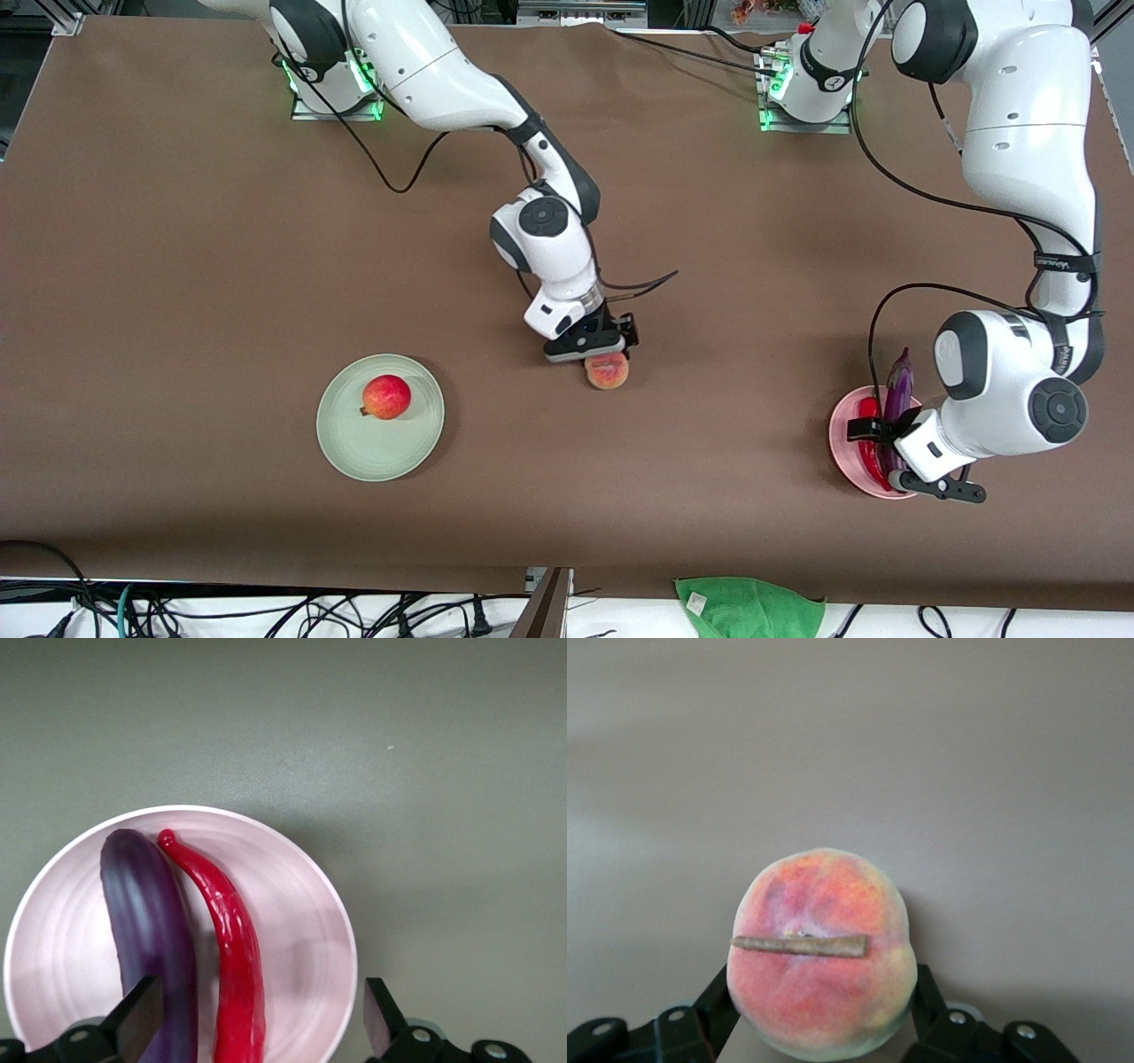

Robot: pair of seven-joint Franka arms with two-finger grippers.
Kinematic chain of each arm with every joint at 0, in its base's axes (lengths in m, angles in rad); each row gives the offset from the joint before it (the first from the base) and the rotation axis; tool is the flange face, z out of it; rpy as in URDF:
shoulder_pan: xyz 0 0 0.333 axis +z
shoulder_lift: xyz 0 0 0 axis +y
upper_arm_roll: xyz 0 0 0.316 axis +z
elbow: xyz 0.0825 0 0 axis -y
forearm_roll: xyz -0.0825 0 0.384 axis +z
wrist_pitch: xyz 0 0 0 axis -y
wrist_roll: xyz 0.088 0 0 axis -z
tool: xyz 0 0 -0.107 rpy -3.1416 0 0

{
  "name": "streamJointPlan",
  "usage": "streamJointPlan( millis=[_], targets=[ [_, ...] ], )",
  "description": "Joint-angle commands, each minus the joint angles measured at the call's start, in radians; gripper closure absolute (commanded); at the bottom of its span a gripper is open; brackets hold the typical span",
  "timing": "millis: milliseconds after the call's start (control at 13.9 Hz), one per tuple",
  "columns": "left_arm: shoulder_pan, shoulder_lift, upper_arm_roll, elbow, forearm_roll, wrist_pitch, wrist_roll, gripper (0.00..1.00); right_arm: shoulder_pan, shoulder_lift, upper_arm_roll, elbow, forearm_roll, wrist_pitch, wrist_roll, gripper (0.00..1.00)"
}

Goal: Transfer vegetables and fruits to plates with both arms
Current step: 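Lower the peach onto the green plate while the left gripper withdraws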

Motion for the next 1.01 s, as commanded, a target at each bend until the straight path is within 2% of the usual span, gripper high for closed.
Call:
streamJointPlan(
  millis=[0, 216, 432, 648, 792, 936],
  targets=[
    [-0.011, -0.015, 0.003, 0.095, -0.010, -0.158, -0.075, 0.00, -0.062, -0.063, 0.017, 0.004, -0.003, -0.095, -0.061, 0.90],
    [-0.033, -0.073, 0.012, 0.128, -0.005, -0.278, -0.152, 0.00, -0.123, -0.115, 0.018, 0.003, -0.002, -0.196, -0.168, 0.90],
    [-0.035, -0.188, 0.014, 0.122, -0.002, -0.393, -0.183, 0.00, -0.231, -0.185, 0.040, -0.014, 0.001, -0.359, -0.386, 0.90],
    [-0.036, -0.335, 0.007, 0.102, 0.082, -0.444, -0.183, 0.00, -0.358, -0.228, 0.037, -0.091, 0.083, -0.437, -0.685, 0.90],
    [-0.041, -0.463, 0.009, 0.019, 0.093, -0.445, -0.183, 0.00, -0.421, -0.241, 0.037, -0.155, 0.101, -0.436, -0.812, 0.88],
    [-0.041, -0.555, 0.014, -0.064, 0.093, -0.447, -0.183, 0.00, -0.433, -0.258, 0.032, -0.218, 0.101, -0.422, -0.865, 0.86]
  ],
)
